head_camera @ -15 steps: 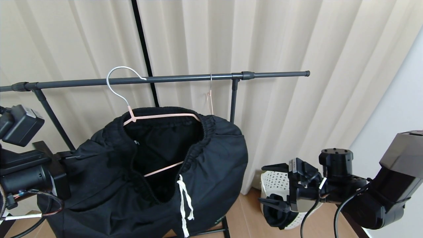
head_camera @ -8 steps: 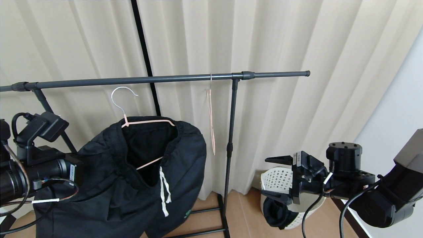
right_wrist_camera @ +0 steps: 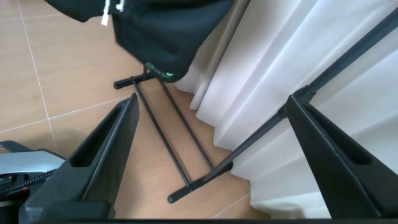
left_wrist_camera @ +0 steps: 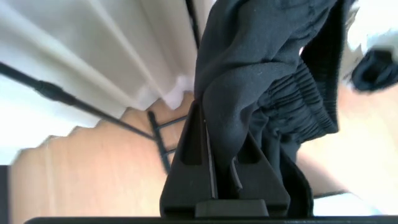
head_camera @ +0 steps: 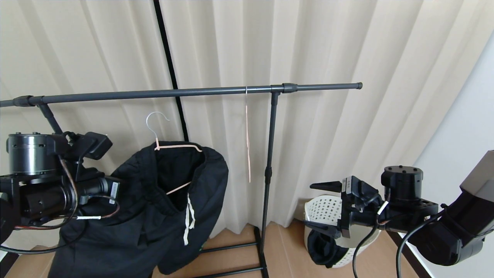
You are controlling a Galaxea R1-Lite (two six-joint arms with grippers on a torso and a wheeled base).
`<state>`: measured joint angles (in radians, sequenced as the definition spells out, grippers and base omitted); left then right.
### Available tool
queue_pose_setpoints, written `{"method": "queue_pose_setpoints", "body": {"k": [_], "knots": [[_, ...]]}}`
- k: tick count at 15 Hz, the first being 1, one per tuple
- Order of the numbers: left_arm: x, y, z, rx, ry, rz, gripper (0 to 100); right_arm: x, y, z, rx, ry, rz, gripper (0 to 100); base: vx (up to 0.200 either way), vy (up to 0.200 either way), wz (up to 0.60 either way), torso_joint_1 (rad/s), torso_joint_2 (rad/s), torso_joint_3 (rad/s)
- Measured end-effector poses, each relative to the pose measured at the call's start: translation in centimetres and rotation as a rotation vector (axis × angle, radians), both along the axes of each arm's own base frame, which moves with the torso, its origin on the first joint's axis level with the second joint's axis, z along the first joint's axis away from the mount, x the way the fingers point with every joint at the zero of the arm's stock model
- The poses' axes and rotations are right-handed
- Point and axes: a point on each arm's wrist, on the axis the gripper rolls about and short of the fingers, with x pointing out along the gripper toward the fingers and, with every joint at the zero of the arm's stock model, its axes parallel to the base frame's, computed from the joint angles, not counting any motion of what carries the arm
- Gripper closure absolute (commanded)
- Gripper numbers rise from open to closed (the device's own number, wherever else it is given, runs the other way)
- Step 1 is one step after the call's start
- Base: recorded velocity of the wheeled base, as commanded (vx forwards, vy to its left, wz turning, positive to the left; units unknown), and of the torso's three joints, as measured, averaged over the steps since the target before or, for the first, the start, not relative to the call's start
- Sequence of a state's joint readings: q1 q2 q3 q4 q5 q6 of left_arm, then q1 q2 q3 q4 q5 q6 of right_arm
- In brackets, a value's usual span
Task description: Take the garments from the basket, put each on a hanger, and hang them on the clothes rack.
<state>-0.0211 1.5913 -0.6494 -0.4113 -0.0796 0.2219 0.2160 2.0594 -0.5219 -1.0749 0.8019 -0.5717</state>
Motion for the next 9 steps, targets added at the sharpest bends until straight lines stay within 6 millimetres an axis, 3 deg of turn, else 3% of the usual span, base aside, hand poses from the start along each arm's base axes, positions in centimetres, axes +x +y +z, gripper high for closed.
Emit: {"method": "queue_pose_setpoints", "body": {"k": [9], "knots": [[7.1,-3.6,1.5,-0.032,-0.085,0.084,100,0.1,0.0,0.0,0.000,-0.001,-0.003,0,0.000,0.000,0.00,0.000,0.00,0.000]]}}
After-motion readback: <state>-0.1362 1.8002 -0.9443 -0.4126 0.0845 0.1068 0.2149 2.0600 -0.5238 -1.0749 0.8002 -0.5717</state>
